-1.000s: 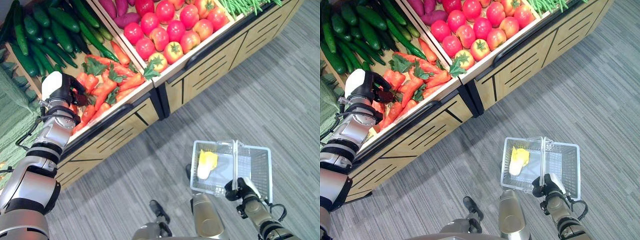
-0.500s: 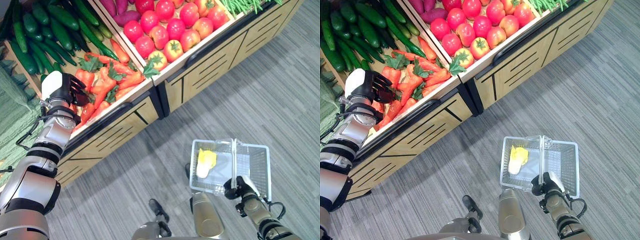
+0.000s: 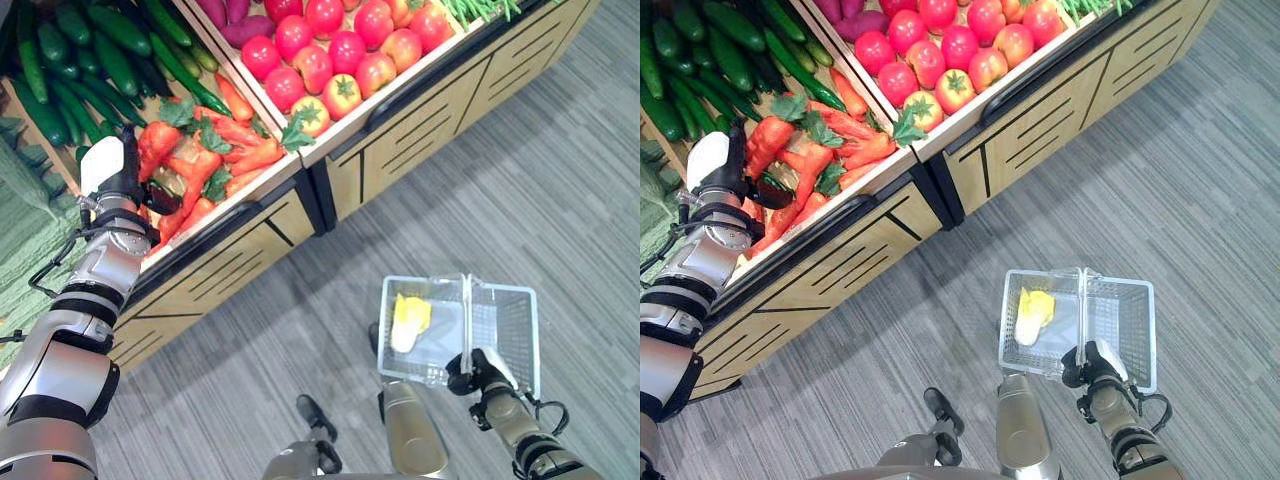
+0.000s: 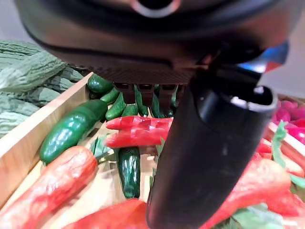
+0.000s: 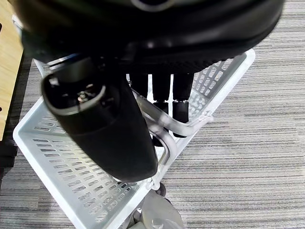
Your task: Get the vegetables into the basket
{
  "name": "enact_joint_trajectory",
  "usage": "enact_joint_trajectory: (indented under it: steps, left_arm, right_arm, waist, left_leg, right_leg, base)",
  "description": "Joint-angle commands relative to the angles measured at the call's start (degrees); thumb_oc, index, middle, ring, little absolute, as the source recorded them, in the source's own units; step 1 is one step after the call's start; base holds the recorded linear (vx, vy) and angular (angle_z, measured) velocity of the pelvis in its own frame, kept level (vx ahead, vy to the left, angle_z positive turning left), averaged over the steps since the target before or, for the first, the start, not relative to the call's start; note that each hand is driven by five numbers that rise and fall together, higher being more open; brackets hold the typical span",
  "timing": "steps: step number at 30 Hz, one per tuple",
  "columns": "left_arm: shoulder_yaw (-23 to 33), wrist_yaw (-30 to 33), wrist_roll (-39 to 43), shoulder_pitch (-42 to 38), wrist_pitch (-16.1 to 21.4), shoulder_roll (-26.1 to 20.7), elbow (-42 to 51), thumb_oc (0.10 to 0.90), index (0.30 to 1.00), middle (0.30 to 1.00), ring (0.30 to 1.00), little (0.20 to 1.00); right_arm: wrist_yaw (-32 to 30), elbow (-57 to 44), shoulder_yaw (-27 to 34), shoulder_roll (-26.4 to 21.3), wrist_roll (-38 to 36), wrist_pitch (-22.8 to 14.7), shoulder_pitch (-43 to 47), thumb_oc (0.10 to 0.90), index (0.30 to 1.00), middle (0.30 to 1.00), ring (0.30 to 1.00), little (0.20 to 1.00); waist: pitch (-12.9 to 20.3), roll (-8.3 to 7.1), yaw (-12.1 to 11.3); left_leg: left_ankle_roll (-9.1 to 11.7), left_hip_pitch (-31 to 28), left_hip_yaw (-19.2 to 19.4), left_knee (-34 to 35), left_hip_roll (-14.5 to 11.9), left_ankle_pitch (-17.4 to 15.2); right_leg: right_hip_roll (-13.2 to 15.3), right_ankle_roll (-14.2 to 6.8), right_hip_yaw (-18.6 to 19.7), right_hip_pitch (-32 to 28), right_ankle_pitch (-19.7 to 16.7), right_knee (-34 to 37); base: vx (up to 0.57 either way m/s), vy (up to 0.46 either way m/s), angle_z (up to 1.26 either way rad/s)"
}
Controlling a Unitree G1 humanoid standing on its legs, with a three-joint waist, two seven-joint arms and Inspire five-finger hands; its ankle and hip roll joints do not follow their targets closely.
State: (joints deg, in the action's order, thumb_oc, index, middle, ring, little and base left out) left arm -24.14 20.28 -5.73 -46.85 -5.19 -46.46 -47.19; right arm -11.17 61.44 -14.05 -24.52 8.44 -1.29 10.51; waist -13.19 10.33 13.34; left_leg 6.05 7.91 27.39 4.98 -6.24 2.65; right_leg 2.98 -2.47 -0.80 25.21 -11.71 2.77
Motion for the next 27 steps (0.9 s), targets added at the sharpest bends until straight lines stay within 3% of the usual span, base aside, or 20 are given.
enact_joint_trajectory:
  steps: [1, 13, 14, 15, 27]
  left_arm:
    - [2.6, 3.5, -1.5, -4.3, 0.3, -5.0, -1.0, 0.9, 1.0, 1.0, 1.0, 1.0]
    - [2.7, 4.2, -1.2, -4.8, 0.0, -4.9, 0.8, 0.9, 1.0, 1.0, 1.0, 1.0]
    - [2.9, 4.2, -0.9, -4.7, 0.0, -4.8, 0.7, 0.788, 0.844, 0.844, 0.844, 0.844]
    - [3.1, 4.3, -0.6, -4.6, 0.0, -4.5, 1.0, 0.4, 0.3, 0.3, 0.3, 0.3]
    - [3.7, 4.3, -1.0, -3.7, -0.2, -4.0, 2.5, 0.4, 0.3, 0.3, 0.3, 0.3]
  right_arm:
    - [0.5, 4.2, -4.9, -0.6, 0.6, 2.7, -6.4, 0.4, 0.3, 0.3, 0.3, 0.3]
    - [0.1, 3.7, -5.3, -0.3, 0.5, 2.8, -5.7, 0.4, 0.3, 0.3, 0.3, 0.3]
    - [0.1, 3.7, -5.3, -0.3, 0.5, 2.8, -5.6, 0.4, 0.3, 0.3, 0.3, 0.3]
    - [0.2, 3.5, -5.5, -0.1, 0.4, 2.9, -5.5, 0.4, 0.3, 0.3, 0.3, 0.3]
    - [0.2, 3.4, -5.9, 0.0, 0.7, 2.9, -5.5, 0.4, 0.3, 0.3, 0.3, 0.3]
  waist:
    - [2.8, -1.98, -0.3]
    - [2.1, -2.69, -0.5]
    - [2.0, -2.75, -0.5]
    - [2.0, -2.9, -0.6]
    - [2.1, -3.36, -0.8]
  left_leg:
    - [3.7, 4.4, -2.8, 0.0, -3.1, 5.8]
    - [3.8, 4.8, -3.1, 0.0, -3.4, 5.9]
    - [3.8, 4.8, -3.1, 0.0, -3.4, 5.9]
    - [3.9, 5.0, -3.1, 0.0, -3.4, 5.9]
    - [3.9, 5.3, -3.3, 0.0, -3.7, 6.0]
  right_leg:
    - [1.4, -5.1, 0.2, -2.9, 0.1, 0.6]
    - [0.8, -4.9, 0.5, -2.5, 0.1, 0.7]
    - [0.8, -4.9, 0.6, -2.4, 0.0, 0.7]
    - [0.8, -4.9, 0.7, -2.3, -0.1, 0.7]
    - [0.3, -4.7, 0.6, -1.8, -0.2, 0.9]
  base:
    - [0.0, -0.018, -0.05]
    - [0.01, -0.009, -0.02]
    - [0.0, 0.0, 0.0]
    - [0.0, 0.0, 0.0]
    - [0.0, 0.0, -0.01]
